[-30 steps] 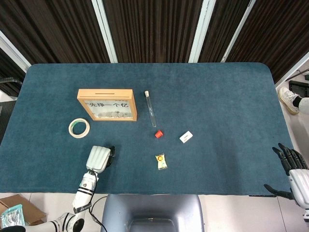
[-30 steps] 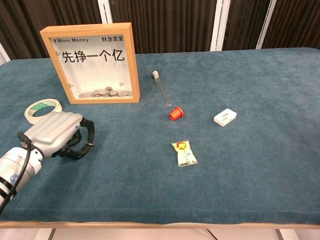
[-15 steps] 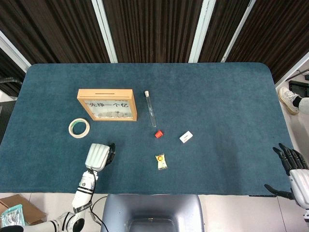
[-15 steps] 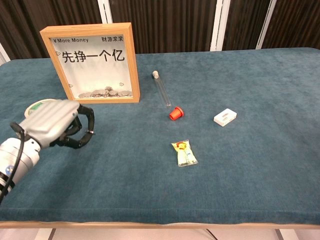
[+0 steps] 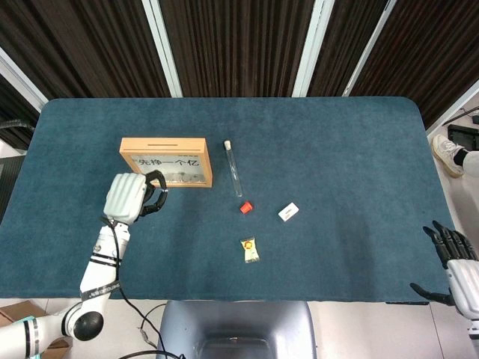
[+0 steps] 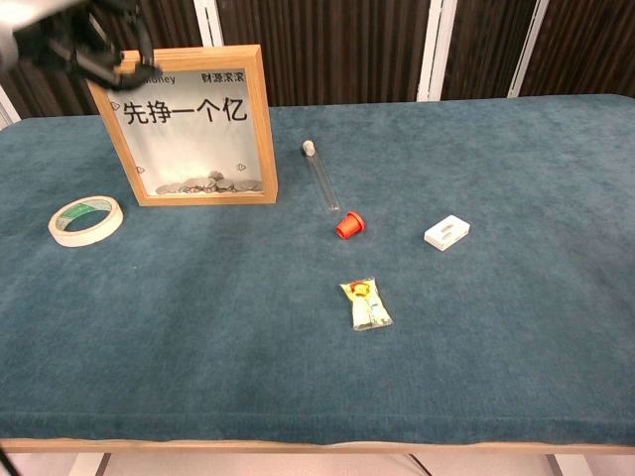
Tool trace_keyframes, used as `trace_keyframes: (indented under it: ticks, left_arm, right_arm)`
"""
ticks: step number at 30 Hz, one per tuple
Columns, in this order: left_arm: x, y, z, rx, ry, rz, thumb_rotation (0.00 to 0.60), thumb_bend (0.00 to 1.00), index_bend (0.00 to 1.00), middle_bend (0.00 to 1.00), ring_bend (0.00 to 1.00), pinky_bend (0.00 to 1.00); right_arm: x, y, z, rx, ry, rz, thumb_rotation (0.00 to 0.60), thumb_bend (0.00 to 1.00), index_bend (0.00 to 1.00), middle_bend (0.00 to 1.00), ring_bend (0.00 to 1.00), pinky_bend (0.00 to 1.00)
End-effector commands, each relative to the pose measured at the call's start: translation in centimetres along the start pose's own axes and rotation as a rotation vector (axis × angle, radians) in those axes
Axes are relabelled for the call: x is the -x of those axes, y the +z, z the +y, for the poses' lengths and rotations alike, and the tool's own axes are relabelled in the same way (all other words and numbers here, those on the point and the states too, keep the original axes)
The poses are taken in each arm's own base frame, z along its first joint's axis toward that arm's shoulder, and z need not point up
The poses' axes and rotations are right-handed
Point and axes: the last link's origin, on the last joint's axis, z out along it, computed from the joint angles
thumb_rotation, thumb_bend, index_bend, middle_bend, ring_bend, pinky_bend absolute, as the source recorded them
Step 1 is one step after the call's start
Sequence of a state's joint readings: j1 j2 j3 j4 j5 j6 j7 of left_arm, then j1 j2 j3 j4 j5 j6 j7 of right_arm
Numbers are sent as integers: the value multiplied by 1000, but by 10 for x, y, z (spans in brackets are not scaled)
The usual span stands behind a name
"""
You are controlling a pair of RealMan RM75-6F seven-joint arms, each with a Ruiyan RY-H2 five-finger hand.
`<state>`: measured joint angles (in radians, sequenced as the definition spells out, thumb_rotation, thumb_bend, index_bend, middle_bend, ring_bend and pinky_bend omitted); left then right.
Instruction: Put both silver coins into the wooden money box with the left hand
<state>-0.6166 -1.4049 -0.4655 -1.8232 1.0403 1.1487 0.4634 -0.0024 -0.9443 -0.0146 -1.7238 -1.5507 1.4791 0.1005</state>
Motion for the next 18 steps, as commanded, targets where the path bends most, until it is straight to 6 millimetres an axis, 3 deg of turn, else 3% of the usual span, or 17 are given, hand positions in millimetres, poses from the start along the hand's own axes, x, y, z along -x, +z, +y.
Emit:
trace_keyframes:
  ticks: [1,9,18]
  left_arm:
    - [-32,47,21,-20,8,-15,600,523,725,1000,1000,1000]
    - [-29,98,13,-157,60,5,600,532,725,1000,1000,1000]
    - [-25,125,-2,-222,58,-49,600,544,725,1000,1000,1000]
  right_arm:
    - [4,3,-3,-3,-9,-16,600,96,0,0,0,0]
    - [8,11,-2,21,-20,-28,600,96,0,0,0,0]
    - [6,14,2,50,-10,-19,600,96,0,0,0,0]
